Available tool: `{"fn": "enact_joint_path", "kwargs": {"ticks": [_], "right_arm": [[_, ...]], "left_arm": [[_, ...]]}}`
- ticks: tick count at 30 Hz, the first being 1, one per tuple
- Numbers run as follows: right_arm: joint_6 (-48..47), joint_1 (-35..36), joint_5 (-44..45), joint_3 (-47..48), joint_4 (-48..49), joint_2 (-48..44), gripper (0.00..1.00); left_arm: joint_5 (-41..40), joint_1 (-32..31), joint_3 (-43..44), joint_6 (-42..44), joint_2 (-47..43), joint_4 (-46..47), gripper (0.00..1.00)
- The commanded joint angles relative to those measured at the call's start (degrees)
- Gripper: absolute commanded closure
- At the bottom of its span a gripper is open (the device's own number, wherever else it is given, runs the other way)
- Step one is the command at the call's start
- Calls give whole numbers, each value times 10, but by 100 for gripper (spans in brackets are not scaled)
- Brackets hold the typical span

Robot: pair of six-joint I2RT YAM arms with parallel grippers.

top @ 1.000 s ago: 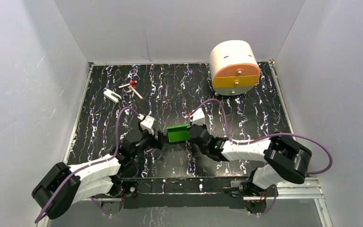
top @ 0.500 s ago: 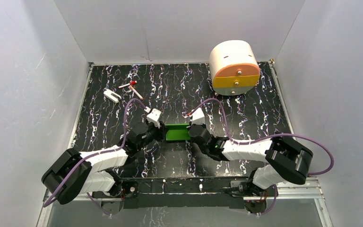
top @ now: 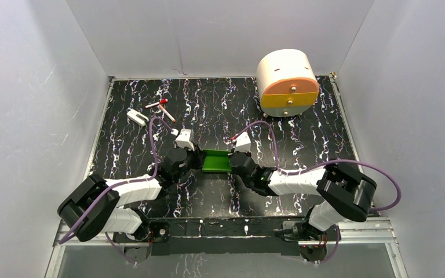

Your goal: Fold the paper box

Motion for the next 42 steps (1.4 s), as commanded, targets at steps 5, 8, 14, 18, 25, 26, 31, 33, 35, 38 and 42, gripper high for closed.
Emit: {"fn": "enact_joint_path", "kwargs": {"ticks": [5, 8, 14, 18, 25, 26, 31, 33, 35, 38, 42], "right_arm": [[65, 2, -11, 4, 66, 19, 100], [74, 3, -11, -3, 71, 23, 100], [97, 3, -14, -20, 78, 23, 100], [99, 4, -6, -27, 78, 28, 100], [78, 4, 9, -26, 53, 19, 100], [75, 4, 10, -29, 53, 16, 100], [63, 4, 17, -38, 52, 8, 100], [59, 4, 15, -36, 53, 7, 100], [58, 4, 13, -35, 55, 8, 100], [58, 4, 12, -37, 56, 9, 100], [59, 5, 16, -52, 71, 10, 100]], "left_arm": [[-46, -31, 3, -47, 24, 47, 86], [-54, -38, -10, -48, 30, 56, 86], [-65, -45, -31, -66, 25, 69, 86], [-69, -53, -35, -76, 31, 73, 86], [-70, -66, -28, -108, 34, 82, 84], [-72, -68, -29, -114, 33, 82, 84], [-79, -72, -32, -148, 33, 86, 83], [-80, -72, -28, -158, 30, 88, 83], [-79, -74, -22, -154, 24, 88, 83], [-88, -78, -22, -141, 18, 86, 82], [-100, -79, -47, -134, 23, 89, 81]]}}
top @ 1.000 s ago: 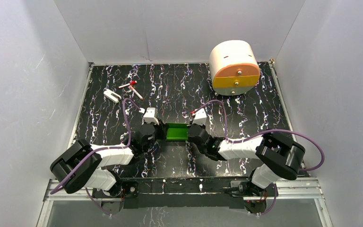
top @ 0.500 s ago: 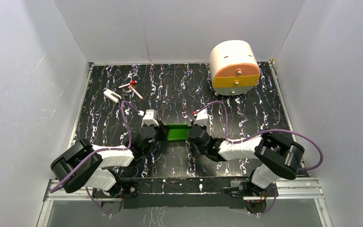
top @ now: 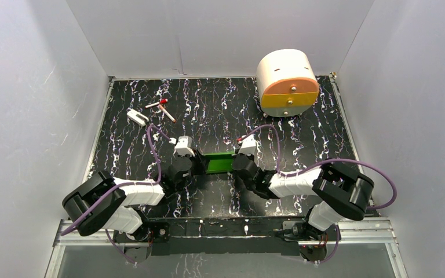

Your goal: Fold the paper box

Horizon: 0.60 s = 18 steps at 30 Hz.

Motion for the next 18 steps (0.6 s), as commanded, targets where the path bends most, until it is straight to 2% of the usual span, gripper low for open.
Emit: {"fn": "enact_joint_path", "kwargs": {"ticks": [1, 8, 14, 18], "right_arm": [[5, 6, -14, -27, 16, -6, 100], [10, 9, -10, -51, 45, 9, 100], [7, 12, 6, -63, 56, 19, 100], [7, 15, 11, -67, 60, 28, 100]], "left_arm": [[4, -11, -21, 1, -4, 28, 80], [6, -11, -60, 47, -12, 60, 77], [10, -11, -77, 52, -39, 60, 73], [9, -11, -106, 36, -94, 53, 64]]}}
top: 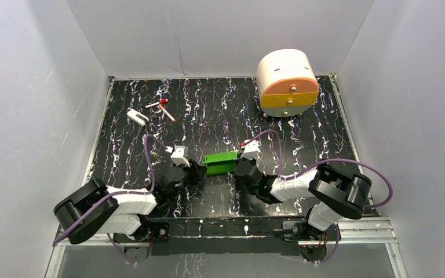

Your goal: Fold the paper box

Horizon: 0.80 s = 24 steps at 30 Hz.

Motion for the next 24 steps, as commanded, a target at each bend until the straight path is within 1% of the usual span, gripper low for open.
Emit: {"fn": "enact_joint_path", "kwargs": {"ticks": [1, 4, 7, 9, 11, 13, 15, 20, 24], "right_arm": [[5, 6, 3, -17, -15, 21, 100], [3, 8, 4, -16, -11, 26, 100], [-1, 10, 6, -15, -8, 30, 100], [-5, 10, 7, -14, -7, 31, 100], [-7, 11, 7, -14, -3, 33, 100], [-8, 12, 7, -13, -2, 35, 100], [-9, 12, 7, -13, -1, 37, 100], [-16, 13, 6, -8, 1, 40, 100], [-20, 15, 5, -6, 1, 39, 100]], "left_arm": [[-8, -1, -32, -13, -81, 11, 60], [-1, 0, -40, -35, -160, -36, 47], [-4, 2, -27, -57, -234, -114, 34], [-11, 5, -13, -63, -272, -154, 27], [-28, 7, 9, -69, -292, -201, 21], [-42, 8, 36, -64, -286, -236, 17], [-41, 13, 68, -59, -259, -261, 16], [-8, 30, 145, -40, -162, -294, 17], [2, 43, 201, -27, -87, -342, 18]]}}
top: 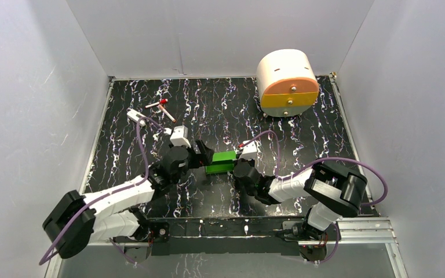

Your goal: Fold the paper box

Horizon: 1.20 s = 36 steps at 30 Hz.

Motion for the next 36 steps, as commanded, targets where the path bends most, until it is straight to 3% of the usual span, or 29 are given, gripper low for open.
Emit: {"fn": "enact_joint_path", "kwargs": {"ticks": [1, 15, 22, 28, 36], "right_arm": [[-9, 6, -16, -6, -34, 16, 100], [-24, 10, -35, -8, -21, 14, 96], [-24, 13, -40, -23, -29, -4, 80], [-36, 16, -67, -42, -39, -47, 54], [-51, 16, -108, -56, -89, -116, 34]], "left_arm": [[14, 14, 56, 23, 59, -68, 19], [41, 24, 50, 20, 191, -47, 25], [40, 24, 46, 20, 223, -33, 29], [47, 23, 46, 18, 242, -26, 31], [45, 24, 42, 18, 259, -20, 31]]}}
